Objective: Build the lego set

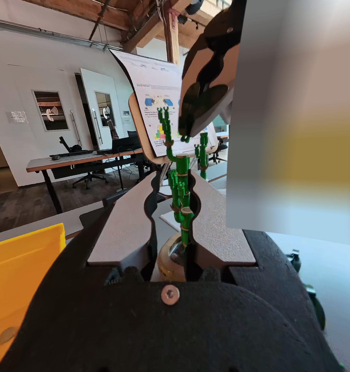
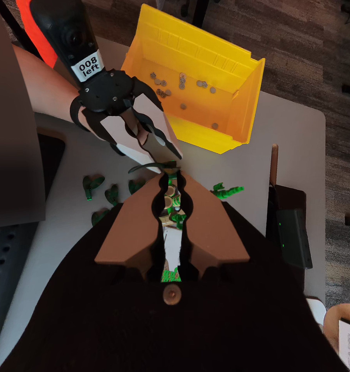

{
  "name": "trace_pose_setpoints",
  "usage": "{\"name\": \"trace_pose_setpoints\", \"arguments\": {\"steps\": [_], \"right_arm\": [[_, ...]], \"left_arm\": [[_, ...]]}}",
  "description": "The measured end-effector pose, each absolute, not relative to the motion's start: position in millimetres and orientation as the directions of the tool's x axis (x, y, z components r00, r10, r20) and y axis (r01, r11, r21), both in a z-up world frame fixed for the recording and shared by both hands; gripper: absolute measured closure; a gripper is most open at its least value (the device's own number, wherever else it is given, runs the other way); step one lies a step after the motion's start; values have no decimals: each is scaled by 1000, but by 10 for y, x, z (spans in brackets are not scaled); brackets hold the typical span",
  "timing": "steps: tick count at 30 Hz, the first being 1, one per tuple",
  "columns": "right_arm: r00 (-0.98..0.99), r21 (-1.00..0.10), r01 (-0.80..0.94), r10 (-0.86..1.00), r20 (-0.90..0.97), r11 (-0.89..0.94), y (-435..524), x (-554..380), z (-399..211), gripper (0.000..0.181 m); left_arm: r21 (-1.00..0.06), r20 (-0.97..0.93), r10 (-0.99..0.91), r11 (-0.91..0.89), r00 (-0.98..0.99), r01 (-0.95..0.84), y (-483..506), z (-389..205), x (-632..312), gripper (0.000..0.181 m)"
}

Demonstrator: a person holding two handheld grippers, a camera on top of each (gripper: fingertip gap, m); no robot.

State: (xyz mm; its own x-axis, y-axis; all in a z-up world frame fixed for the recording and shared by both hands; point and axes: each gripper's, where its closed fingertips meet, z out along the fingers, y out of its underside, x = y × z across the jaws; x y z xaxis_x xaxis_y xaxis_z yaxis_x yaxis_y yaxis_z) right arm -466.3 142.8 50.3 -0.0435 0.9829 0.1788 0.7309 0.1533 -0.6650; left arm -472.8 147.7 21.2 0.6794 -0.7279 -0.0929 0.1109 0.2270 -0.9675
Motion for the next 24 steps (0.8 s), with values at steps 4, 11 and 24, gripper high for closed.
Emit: {"name": "trace_pose_setpoints", "arguments": {"steps": [4, 11, 24], "right_arm": [[-42, -670, 728, 984, 173, 149, 1363, -4598, 496, 175], [-33, -673, 729, 989, 147, 124, 1334, -4641, 488, 175], [-39, -578, 807, 988, 150, 120, 1436, -4718, 378, 174]], "left_arm": [[-973, -15, -803, 149, 596, 177, 1464, 198, -4702, 152], [-984, 57, -899, 24, 434, 179, 1460, 164, -4698, 154], [-975, 60, -938, 17, 342, 220, 1504, 163, -4624, 176]]}}
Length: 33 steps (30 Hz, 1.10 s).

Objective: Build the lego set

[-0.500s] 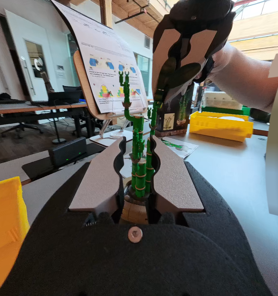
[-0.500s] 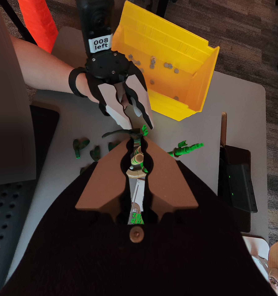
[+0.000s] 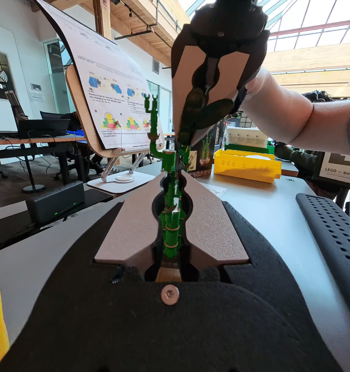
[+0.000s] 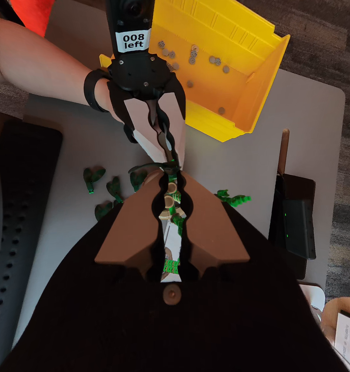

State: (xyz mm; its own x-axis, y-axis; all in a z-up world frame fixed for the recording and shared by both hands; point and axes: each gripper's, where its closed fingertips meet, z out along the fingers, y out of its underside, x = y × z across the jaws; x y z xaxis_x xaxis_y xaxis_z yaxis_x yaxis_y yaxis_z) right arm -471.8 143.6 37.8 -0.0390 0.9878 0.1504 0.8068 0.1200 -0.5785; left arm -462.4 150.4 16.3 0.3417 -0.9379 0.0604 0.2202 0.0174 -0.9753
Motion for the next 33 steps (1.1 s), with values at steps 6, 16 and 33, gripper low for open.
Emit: {"name": "trace_pose_setpoints", "arguments": {"steps": [6, 16, 33], "right_arm": [[-84, -560, 816, 987, 137, 147, 1433, -4740, 377, 175], [-131, -537, 832, 990, 57, 141, 1359, -4795, 336, 174], [-141, -493, 854, 986, 86, 165, 1451, -4781, 261, 174]], "left_arm": [[-977, 47, -935, 30, 350, 211, 1510, 150, -4618, 179], [-973, 47, -933, 38, 356, 228, 1522, 151, -4618, 179], [-975, -6, -927, 89, 376, 203, 1501, 147, -4609, 179]]}}
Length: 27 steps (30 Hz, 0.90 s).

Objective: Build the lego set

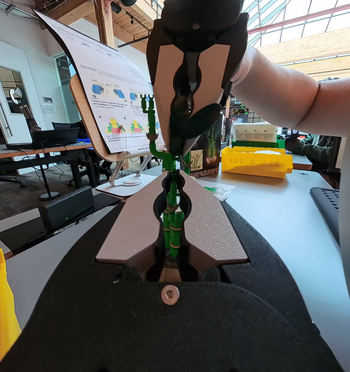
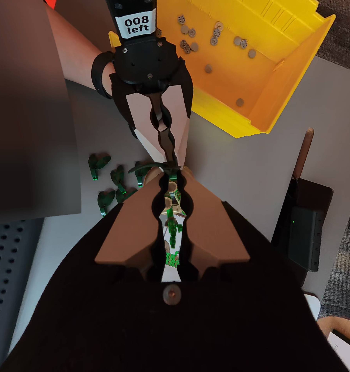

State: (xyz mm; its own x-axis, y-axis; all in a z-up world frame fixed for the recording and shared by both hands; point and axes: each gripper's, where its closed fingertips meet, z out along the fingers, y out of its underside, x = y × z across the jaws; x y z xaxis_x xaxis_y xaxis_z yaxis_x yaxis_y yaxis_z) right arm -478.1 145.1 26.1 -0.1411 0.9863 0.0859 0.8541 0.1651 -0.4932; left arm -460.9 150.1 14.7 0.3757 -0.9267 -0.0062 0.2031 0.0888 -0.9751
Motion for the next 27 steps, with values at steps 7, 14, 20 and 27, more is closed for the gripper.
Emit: {"name": "trace_pose_setpoints", "arguments": {"steps": [7, 14, 20, 27], "right_arm": [[-147, -463, 869, 985, 94, 174, 1453, -4804, 223, 174], [-126, -446, 883, 989, 75, 147, 1455, -4803, 217, 174], [-135, -435, 888, 989, 61, 148, 1470, -4794, 192, 174], [-143, -426, 891, 987, 70, 159, 1469, -4793, 185, 174]], "left_arm": [[-975, -10, -930, 91, 366, 205, 1489, 147, -4609, 179], [-976, -24, -927, 103, 375, 192, 1490, 145, -4608, 179], [-979, -29, -921, 105, 388, 177, 1502, 146, -4603, 179], [-979, -30, -919, 106, 394, 174, 1504, 147, -4604, 179]]}}
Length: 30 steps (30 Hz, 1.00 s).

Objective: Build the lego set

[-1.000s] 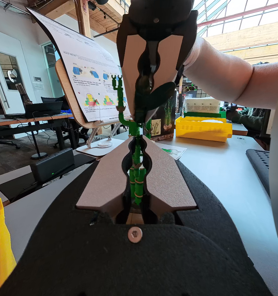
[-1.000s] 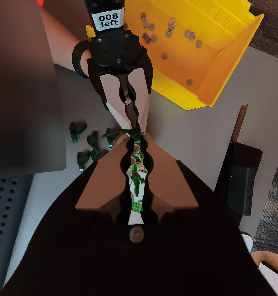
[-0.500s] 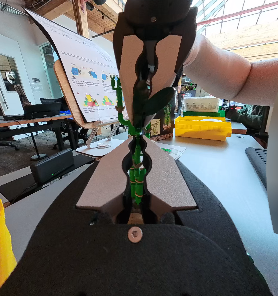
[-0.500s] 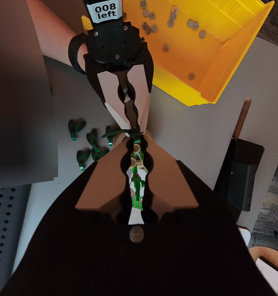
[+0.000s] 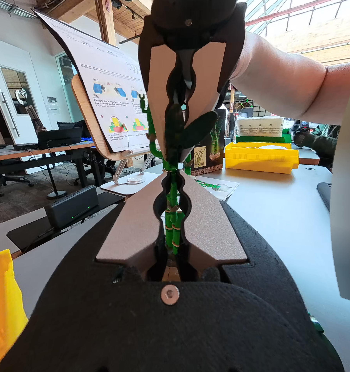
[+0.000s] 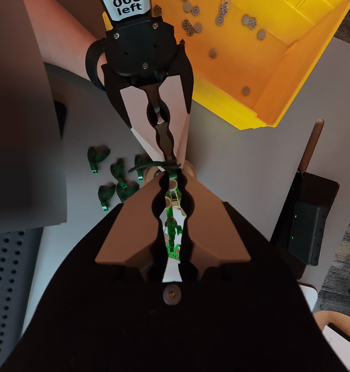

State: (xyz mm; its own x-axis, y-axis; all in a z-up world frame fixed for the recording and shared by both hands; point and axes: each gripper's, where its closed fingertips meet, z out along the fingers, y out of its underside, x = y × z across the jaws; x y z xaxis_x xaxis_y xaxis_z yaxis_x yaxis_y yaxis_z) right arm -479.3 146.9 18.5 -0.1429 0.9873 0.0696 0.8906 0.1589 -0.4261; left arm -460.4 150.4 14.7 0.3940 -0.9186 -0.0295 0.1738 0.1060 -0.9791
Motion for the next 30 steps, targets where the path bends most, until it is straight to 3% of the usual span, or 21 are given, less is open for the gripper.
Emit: {"name": "trace_pose_setpoints", "arguments": {"steps": [30], "right_arm": [[-103, -516, 850, 994, 32, 104, 1473, -4805, 179, 174]], "left_arm": [[-976, -26, -924, 107, 381, 192, 1502, 142, -4602, 179]]}}
